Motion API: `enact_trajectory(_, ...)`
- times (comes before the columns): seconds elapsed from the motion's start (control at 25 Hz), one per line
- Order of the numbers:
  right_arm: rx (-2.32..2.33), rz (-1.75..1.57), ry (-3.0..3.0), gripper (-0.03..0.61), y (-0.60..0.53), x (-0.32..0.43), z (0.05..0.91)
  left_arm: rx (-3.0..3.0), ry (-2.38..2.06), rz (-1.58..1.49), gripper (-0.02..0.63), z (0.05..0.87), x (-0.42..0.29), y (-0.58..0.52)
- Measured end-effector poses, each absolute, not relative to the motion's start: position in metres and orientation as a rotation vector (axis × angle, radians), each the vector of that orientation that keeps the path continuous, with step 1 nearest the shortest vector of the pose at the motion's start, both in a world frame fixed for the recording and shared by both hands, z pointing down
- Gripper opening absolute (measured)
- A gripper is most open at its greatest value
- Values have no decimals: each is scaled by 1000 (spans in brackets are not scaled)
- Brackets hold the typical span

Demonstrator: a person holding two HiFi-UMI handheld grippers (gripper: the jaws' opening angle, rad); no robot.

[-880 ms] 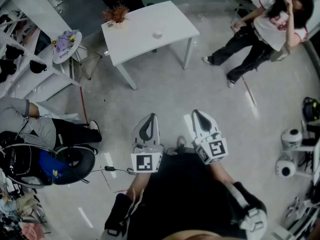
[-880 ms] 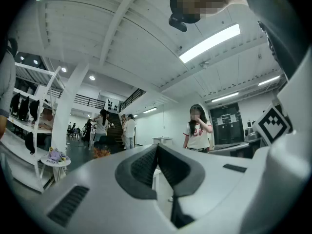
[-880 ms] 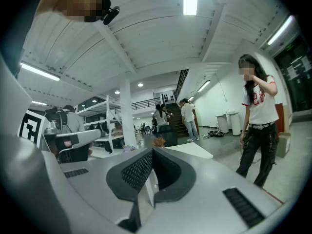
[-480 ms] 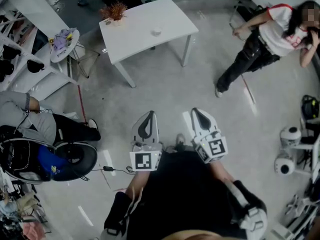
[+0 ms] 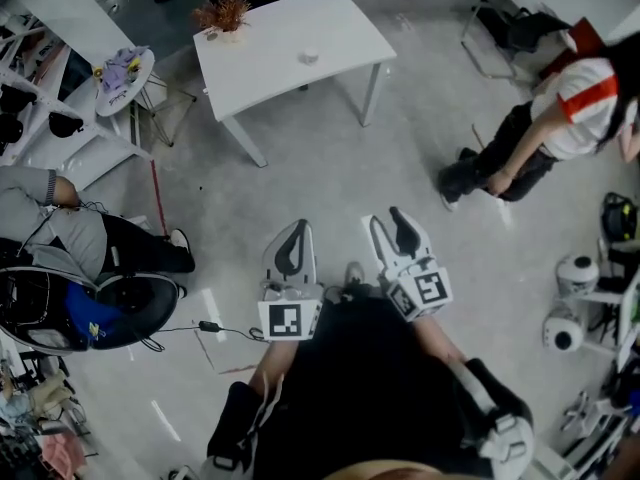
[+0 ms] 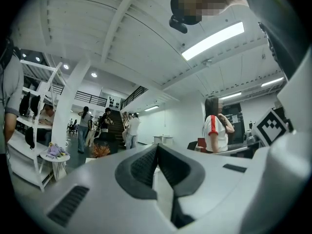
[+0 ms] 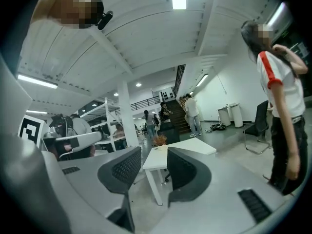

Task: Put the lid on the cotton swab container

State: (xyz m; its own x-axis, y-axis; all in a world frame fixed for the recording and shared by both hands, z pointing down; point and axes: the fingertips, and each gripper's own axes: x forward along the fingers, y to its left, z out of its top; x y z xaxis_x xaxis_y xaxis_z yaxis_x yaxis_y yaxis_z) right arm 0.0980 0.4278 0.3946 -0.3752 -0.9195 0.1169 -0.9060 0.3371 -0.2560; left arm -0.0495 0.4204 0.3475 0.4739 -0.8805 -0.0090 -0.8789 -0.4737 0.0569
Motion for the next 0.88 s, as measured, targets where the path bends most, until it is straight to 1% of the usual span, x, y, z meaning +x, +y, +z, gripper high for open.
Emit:
enact_trajectory(0.52,-1666,-420,2591,147,390,156,411,2607,-1666,-28,6,355,6,394)
enact_trajectory(0.88,-1641,-445,2622,147,332,163,423,2561,-1664,22,6,376,15,347)
